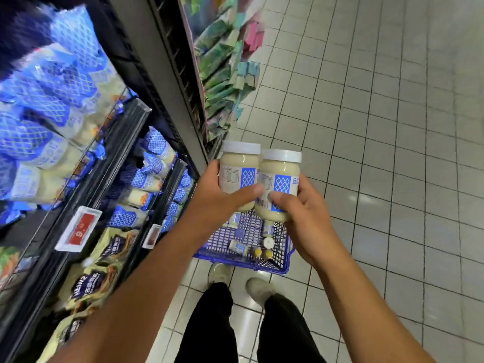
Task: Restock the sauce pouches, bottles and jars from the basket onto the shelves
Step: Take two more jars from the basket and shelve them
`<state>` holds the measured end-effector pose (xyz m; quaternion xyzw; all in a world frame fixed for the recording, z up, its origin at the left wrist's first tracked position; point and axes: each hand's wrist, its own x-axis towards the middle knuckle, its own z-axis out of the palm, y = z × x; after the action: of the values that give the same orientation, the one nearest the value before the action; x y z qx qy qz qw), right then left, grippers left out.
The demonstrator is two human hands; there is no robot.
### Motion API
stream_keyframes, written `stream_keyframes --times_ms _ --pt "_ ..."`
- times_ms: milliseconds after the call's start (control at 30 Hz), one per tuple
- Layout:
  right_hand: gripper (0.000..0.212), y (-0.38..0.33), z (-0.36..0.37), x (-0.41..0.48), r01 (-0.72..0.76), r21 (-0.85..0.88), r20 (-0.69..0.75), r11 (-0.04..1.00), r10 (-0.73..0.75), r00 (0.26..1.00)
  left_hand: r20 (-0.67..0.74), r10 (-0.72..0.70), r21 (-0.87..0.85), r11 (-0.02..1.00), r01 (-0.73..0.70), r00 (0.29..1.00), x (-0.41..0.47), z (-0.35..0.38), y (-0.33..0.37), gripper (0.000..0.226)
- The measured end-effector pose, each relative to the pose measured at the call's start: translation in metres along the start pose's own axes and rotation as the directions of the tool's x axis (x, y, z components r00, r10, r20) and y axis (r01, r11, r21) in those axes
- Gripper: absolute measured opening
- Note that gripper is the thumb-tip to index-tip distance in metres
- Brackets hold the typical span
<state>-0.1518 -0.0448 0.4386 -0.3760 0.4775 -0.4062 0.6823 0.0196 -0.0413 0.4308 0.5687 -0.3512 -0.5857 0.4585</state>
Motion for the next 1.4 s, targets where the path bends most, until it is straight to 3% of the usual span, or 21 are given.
stream_keyframes --times_ms 233,367,467,800,900,1100,1267,1400 --pt "0.039 -0.032 0.031 -0.016 0.026 -0.077 0.291 0.997 -0.003 0.957 -0.269 0.078 -0.061 0.993 -0.097 0.960 -0.068 -0.013 0.031 0.069" --pt "0.036 -0.044 0.050 -0.034 0.064 -0.108 0.453 0.992 -0.008 0.892 -0.446 0.115 -0.097 0.980 -0.175 0.887 -0.119 -0.018 0.037 0.062" --pt "0.040 -0.047 0.065 -0.053 0.103 -0.145 0.563 0.984 -0.003 0.827 -0.535 0.116 -0.119 0.970 -0.210 0.837 -0.161 -0.022 0.035 0.069" --pt "0.046 -0.033 0.129 -0.148 0.188 -0.204 0.825 0.961 0.065 0.561 -0.837 0.144 -0.067 0.930 -0.361 0.528 -0.308 -0.030 0.022 0.065" --pt "0.054 -0.023 0.152 -0.186 0.203 -0.198 0.873 0.959 0.078 0.481 -0.881 0.151 -0.029 0.929 -0.368 0.449 -0.362 -0.033 0.014 0.064" --pt "0.045 0.011 0.192 -0.281 0.209 -0.198 0.939 0.958 0.124 0.321 -0.939 0.151 0.016 0.917 -0.398 0.309 -0.481 -0.035 -0.007 0.070" --pt "0.042 0.040 0.222 -0.372 0.130 -0.186 0.972 0.974 0.162 0.170 -0.977 0.120 0.034 0.903 -0.429 0.177 -0.582 -0.030 -0.029 0.070" --pt "0.055 0.059 0.242 -0.441 0.099 -0.182 0.983 0.978 0.178 0.049 -0.991 0.118 0.081 0.897 -0.434 0.058 -0.657 -0.022 -0.045 0.074"
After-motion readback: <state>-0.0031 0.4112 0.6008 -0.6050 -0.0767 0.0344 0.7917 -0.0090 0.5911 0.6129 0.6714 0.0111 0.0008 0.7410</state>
